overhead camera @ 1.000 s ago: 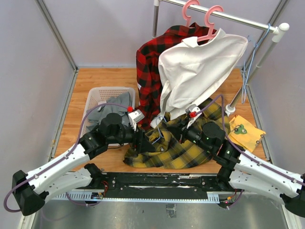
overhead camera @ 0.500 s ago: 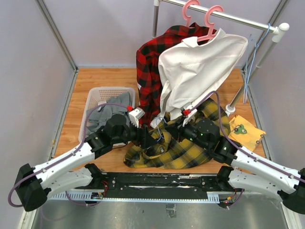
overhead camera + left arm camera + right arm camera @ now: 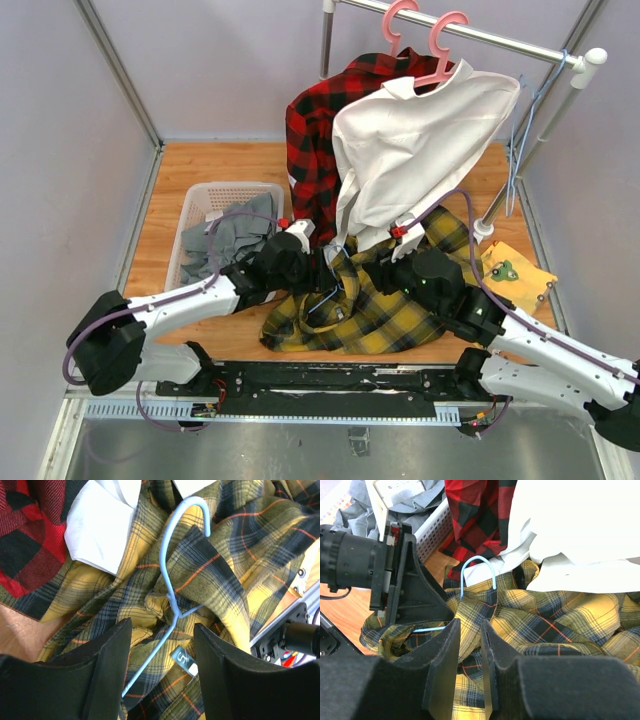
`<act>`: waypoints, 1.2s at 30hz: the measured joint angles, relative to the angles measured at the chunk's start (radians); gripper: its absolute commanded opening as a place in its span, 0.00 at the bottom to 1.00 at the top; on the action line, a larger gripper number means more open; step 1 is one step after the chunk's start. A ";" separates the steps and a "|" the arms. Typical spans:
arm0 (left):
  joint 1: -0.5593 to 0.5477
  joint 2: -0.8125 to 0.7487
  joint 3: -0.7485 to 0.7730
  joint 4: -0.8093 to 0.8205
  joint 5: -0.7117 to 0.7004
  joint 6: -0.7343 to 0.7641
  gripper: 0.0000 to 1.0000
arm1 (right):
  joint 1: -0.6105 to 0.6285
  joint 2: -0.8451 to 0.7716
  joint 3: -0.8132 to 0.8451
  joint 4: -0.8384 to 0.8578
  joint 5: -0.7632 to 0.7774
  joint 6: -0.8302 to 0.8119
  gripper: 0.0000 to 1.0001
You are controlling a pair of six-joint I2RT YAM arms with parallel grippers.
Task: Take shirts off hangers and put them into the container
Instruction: Remove the shirt from the hanger.
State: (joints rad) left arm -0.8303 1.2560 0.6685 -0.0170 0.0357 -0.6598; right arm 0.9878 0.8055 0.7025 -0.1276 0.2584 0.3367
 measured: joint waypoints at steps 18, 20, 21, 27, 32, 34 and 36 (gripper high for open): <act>-0.044 0.224 0.157 -0.031 -0.124 -0.082 0.15 | 0.000 -0.018 0.000 -0.013 0.026 0.005 0.27; -0.051 0.230 0.168 -0.044 -0.132 -0.078 0.01 | 0.000 -0.010 0.000 -0.013 0.025 0.006 0.36; -0.055 0.229 0.171 -0.048 -0.135 -0.075 0.01 | 0.000 -0.005 0.000 -0.013 0.023 0.006 0.40; -0.060 0.131 0.164 -0.099 -0.145 -0.047 0.01 | 0.000 0.034 0.000 -0.012 -0.028 -0.012 0.60; -0.062 -0.090 0.129 -0.149 -0.136 0.034 0.00 | 0.000 0.099 0.006 0.004 -0.135 -0.041 0.74; -0.062 -0.164 0.127 -0.172 -0.134 0.063 0.00 | 0.000 0.123 0.011 0.012 -0.167 -0.048 0.79; -0.062 -0.231 0.126 -0.200 -0.132 0.088 0.01 | 0.000 0.142 0.013 0.031 -0.198 -0.050 0.83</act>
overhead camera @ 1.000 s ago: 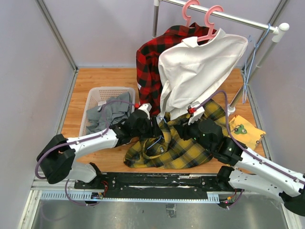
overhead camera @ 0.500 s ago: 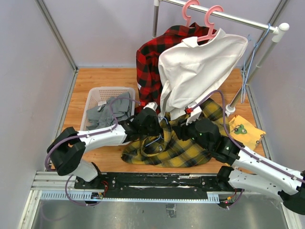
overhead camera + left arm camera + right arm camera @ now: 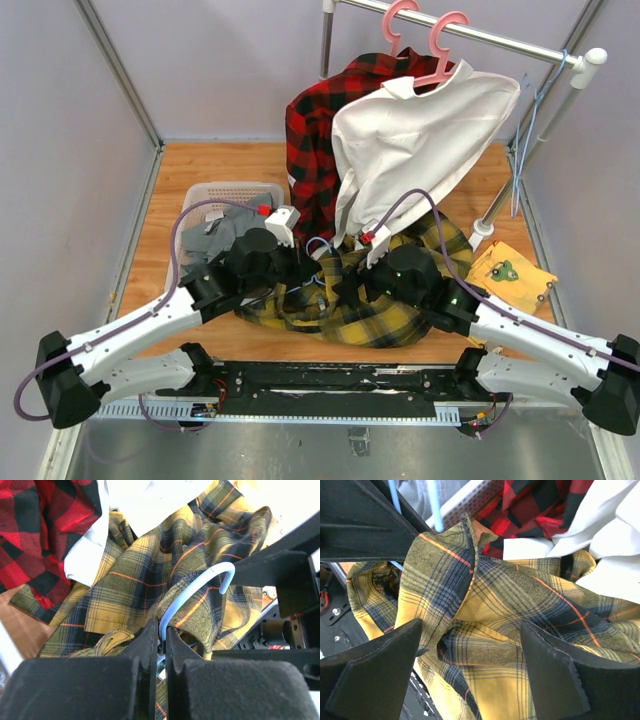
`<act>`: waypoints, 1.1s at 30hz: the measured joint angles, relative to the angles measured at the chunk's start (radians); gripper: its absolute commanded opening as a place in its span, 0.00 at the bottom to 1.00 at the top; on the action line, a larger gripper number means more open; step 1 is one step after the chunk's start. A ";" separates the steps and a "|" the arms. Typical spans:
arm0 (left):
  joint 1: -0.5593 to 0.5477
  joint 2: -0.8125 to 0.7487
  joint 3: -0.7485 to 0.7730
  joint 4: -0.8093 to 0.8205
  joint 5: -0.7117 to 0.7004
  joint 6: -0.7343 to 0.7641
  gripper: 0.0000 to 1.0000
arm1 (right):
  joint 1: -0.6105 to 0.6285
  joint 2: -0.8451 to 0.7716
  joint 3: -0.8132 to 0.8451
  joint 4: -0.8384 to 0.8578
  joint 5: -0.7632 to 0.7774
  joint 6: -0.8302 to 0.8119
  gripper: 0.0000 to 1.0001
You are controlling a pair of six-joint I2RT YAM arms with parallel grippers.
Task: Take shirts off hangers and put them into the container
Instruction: Remove the shirt from the hanger.
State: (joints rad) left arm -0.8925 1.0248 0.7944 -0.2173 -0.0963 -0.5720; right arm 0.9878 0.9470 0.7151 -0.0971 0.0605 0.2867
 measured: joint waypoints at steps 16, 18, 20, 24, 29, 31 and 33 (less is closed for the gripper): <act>0.000 -0.050 0.008 -0.137 0.053 0.075 0.00 | 0.000 0.129 0.026 0.158 -0.140 0.018 0.79; 0.000 -0.058 0.010 -0.139 0.051 0.075 0.00 | 0.000 0.172 0.057 0.101 -0.143 -0.002 0.65; 0.000 -0.068 0.010 -0.141 0.045 0.075 0.01 | 0.000 0.185 0.070 0.077 -0.148 -0.016 0.48; -0.001 -0.085 0.010 -0.153 0.034 0.075 0.00 | 0.000 0.171 0.070 0.063 -0.142 -0.031 0.08; -0.001 -0.099 0.010 -0.169 0.023 0.079 0.05 | 0.000 0.122 0.062 0.053 -0.053 -0.033 0.01; -0.001 -0.105 0.010 -0.175 0.020 0.080 0.07 | 0.000 0.097 0.051 0.053 -0.001 -0.029 0.01; -0.001 -0.112 0.010 -0.177 0.019 0.084 0.09 | 0.000 0.072 0.036 0.051 0.056 -0.024 0.01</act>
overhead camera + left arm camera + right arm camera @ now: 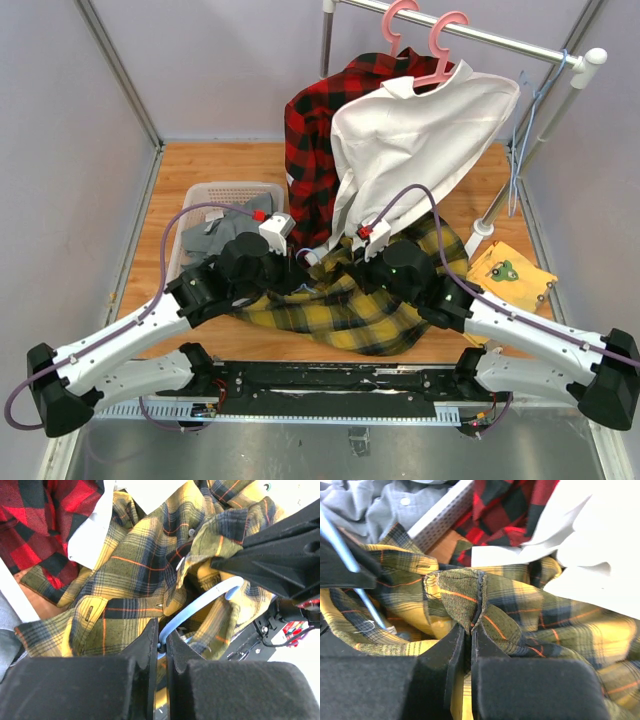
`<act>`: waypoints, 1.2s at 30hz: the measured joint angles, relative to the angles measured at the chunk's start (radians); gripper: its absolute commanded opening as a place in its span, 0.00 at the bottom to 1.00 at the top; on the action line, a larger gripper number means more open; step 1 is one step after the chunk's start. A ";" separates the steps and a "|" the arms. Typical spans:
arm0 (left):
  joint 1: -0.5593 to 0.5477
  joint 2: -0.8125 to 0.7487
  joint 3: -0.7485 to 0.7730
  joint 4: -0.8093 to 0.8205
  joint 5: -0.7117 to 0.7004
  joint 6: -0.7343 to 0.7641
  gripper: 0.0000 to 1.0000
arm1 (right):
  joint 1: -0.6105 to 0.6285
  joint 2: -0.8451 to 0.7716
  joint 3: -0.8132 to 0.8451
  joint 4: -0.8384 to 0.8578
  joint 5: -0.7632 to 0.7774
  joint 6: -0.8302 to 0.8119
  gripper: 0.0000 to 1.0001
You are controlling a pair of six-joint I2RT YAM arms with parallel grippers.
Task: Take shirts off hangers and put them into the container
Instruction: Remove the shirt from the hanger.
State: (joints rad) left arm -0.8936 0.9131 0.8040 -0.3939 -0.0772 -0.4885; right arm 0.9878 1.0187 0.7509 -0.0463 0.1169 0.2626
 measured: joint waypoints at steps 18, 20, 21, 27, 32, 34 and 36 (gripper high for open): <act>-0.015 -0.196 0.031 -0.108 -0.230 -0.058 0.00 | 0.000 -0.157 0.017 -0.214 0.106 -0.022 0.01; -0.019 -0.237 0.037 -0.109 -0.241 -0.058 0.00 | 0.000 -0.183 0.026 -0.221 0.160 -0.009 0.01; -0.019 -0.253 0.040 -0.111 -0.245 -0.058 0.00 | 0.000 -0.194 0.028 -0.223 0.185 -0.002 0.01; -0.019 -0.286 0.051 -0.145 -0.279 -0.062 0.00 | 0.000 -0.209 0.033 -0.261 0.292 0.039 0.01; -0.019 -0.287 0.054 -0.153 -0.298 -0.089 0.00 | -0.001 -0.190 0.039 -0.340 0.351 0.059 0.01; -0.019 -0.296 0.055 -0.143 -0.303 -0.104 0.01 | -0.011 -0.187 0.039 -0.366 0.350 0.064 0.01; -0.019 -0.310 0.055 -0.129 -0.302 -0.115 0.00 | -0.024 -0.188 0.039 -0.374 0.343 0.072 0.01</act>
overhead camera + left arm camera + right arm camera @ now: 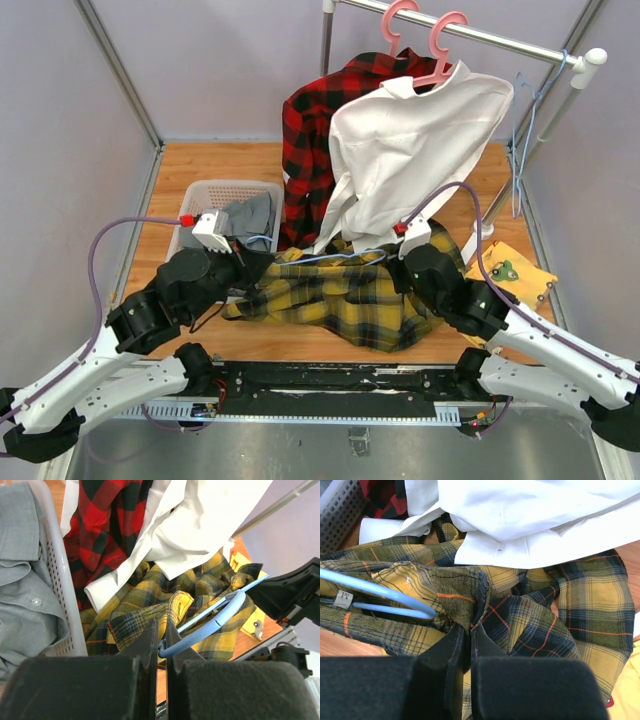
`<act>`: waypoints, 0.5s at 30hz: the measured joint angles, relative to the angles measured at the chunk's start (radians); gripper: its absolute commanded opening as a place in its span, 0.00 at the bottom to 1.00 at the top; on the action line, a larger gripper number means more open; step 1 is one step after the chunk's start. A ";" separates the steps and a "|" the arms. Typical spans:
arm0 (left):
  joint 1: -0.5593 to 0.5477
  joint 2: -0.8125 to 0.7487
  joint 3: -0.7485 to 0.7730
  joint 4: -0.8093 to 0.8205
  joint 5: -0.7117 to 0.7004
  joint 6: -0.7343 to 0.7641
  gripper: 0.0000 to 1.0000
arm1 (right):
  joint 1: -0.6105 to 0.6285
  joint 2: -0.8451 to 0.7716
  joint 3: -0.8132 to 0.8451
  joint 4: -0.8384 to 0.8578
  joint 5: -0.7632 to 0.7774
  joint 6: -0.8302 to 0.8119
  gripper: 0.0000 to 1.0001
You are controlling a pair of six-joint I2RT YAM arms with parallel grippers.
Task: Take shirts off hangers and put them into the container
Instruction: Remove the shirt from the hanger.
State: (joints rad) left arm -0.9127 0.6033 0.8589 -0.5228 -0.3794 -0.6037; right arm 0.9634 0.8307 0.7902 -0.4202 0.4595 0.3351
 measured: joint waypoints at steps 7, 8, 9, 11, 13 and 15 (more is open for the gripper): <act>0.000 -0.037 -0.005 0.019 0.007 -0.002 0.00 | -0.017 -0.025 0.001 -0.012 -0.148 -0.037 0.16; 0.000 -0.036 -0.005 0.019 0.005 -0.002 0.01 | -0.017 -0.033 0.001 -0.013 -0.161 -0.045 0.20; 0.000 -0.034 -0.005 0.019 0.002 0.000 0.01 | -0.018 -0.052 0.000 -0.014 -0.179 -0.057 0.22; 0.000 -0.025 -0.005 0.020 -0.002 0.002 0.00 | -0.031 -0.095 -0.010 -0.006 -0.190 -0.070 0.29; 0.000 -0.019 -0.005 0.021 -0.001 0.002 0.01 | -0.042 -0.159 -0.036 0.014 -0.180 -0.077 0.35; 0.000 -0.011 -0.005 0.023 0.000 0.002 0.01 | -0.045 -0.223 -0.069 0.026 -0.163 -0.082 0.42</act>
State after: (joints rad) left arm -0.9123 0.5919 0.8539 -0.4999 -0.3794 -0.6018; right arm 0.9184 0.6075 0.7208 -0.3939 0.2966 0.2531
